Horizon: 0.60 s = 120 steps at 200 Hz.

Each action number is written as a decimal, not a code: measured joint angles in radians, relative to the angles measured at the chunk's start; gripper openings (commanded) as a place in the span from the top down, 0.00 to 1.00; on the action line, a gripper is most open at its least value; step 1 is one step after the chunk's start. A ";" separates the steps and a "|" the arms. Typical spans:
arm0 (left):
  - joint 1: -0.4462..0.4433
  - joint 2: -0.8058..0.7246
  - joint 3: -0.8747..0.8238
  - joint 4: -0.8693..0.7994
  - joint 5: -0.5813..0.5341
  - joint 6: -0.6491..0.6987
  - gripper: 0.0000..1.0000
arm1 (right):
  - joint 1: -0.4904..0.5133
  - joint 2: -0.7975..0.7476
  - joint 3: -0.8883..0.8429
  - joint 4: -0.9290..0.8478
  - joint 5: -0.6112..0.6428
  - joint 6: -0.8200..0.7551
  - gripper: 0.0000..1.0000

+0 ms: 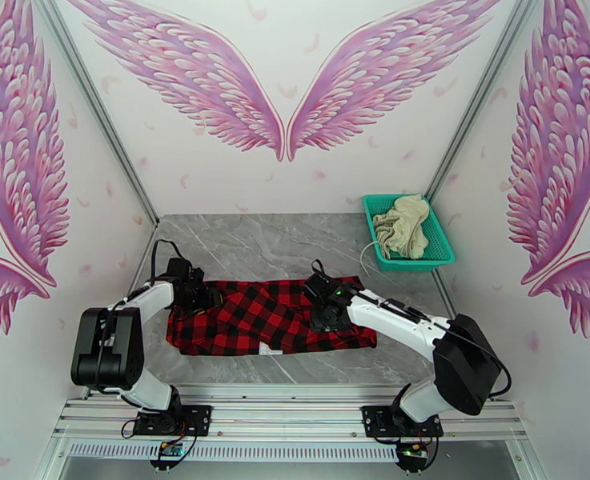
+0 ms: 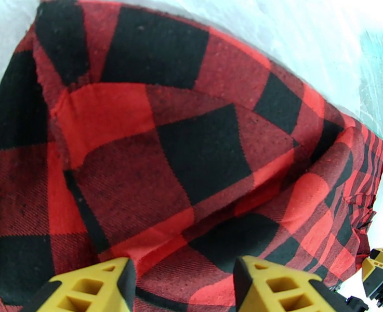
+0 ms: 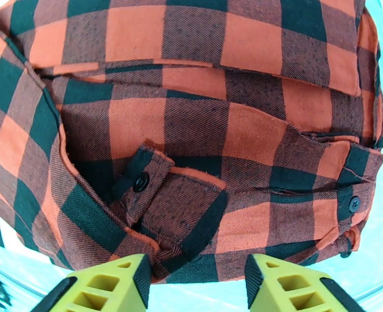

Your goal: Fold and stack the mixed laundry pile

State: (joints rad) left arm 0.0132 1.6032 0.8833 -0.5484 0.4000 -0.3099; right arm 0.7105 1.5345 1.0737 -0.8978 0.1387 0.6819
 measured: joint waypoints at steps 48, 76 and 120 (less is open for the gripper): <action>0.002 0.011 0.010 0.000 0.000 0.007 0.44 | -0.155 0.103 0.121 -0.055 -0.108 0.031 0.34; 0.006 0.011 0.013 0.000 0.000 0.011 0.44 | -0.189 0.119 0.106 -0.055 -0.226 0.137 0.38; 0.006 0.011 0.013 0.000 0.007 0.011 0.44 | -0.189 0.153 0.082 -0.006 -0.361 0.338 0.44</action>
State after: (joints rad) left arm 0.0196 1.6142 0.8959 -0.5480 0.4068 -0.2993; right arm 0.5217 1.6871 1.1557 -0.9043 -0.2226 1.0203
